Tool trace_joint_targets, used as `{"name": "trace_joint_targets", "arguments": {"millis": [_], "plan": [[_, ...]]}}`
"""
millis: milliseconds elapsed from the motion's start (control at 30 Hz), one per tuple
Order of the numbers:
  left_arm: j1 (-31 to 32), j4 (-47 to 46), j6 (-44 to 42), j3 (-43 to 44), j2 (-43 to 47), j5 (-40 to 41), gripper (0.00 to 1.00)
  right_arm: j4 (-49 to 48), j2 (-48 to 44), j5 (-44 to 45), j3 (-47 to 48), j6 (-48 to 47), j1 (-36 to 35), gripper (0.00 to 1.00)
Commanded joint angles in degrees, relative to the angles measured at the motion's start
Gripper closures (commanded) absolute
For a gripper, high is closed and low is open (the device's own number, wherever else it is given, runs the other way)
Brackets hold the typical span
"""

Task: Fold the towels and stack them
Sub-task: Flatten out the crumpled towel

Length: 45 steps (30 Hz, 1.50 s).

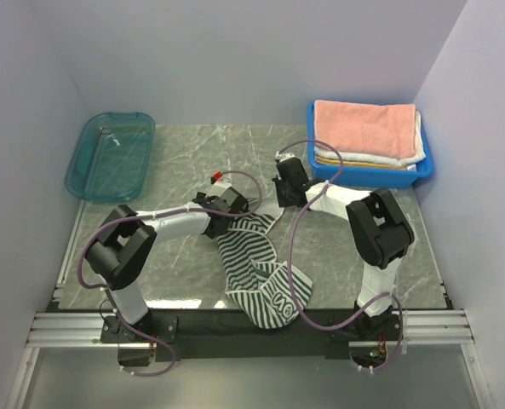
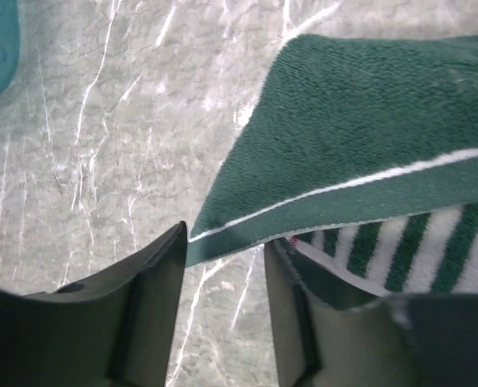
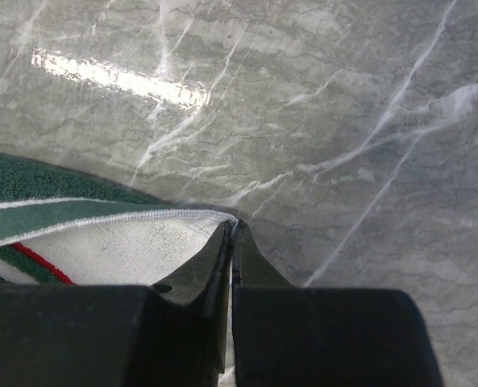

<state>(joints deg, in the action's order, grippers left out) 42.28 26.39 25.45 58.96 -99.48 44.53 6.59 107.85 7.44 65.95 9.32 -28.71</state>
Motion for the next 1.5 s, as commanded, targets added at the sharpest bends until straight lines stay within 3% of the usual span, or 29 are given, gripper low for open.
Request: {"name": "trace_joint_targets", "arguments": {"millis": [0, 500, 600, 667, 900, 1033, 1300, 1467], "plan": [[-1.3, -1.1, -1.0, -0.1, 2.0, 0.1, 0.53, -1.6, -2.2, 0.3, -0.5, 0.0, 0.1, 1.00], [-5.1, -2.4, -0.4, 0.7, -2.6, -3.6, 0.71, -1.5, -2.0, 0.4, -0.2, 0.0, 0.2, 1.00], [-5.5, -2.7, -0.4, 0.3, -2.2, -3.3, 0.84, -1.3, -2.0, 0.6, -0.2, -0.1, 0.1, 1.00], [-5.8, -2.8, -0.2, 0.0, -1.0, -3.3, 0.99, -1.2, -2.3, 0.5, -0.1, 0.0, 0.1, 1.00], [-6.0, 1.9, 0.8, 2.6, 7.1, 0.5, 0.99, 1.1, -6.8, 2.7, 1.6, -0.3, 0.1, 1.00], [-6.0, 8.0, -0.7, 7.2, 13.6, 4.8, 0.99, 4.9, -14.7, 6.2, 4.4, -1.4, 0.1, 1.00], [-6.0, 9.6, -13.3, 24.8, 24.9, 8.6, 1.00, 11.1, -27.4, 10.0, 17.0, -7.0, 0.1, 1.00], [-6.0, 11.2, -19.5, 36.8, 27.4, 9.2, 1.00, 14.8, -33.4, 10.8, 25.9, -12.0, 0.1, 1.00]]}}
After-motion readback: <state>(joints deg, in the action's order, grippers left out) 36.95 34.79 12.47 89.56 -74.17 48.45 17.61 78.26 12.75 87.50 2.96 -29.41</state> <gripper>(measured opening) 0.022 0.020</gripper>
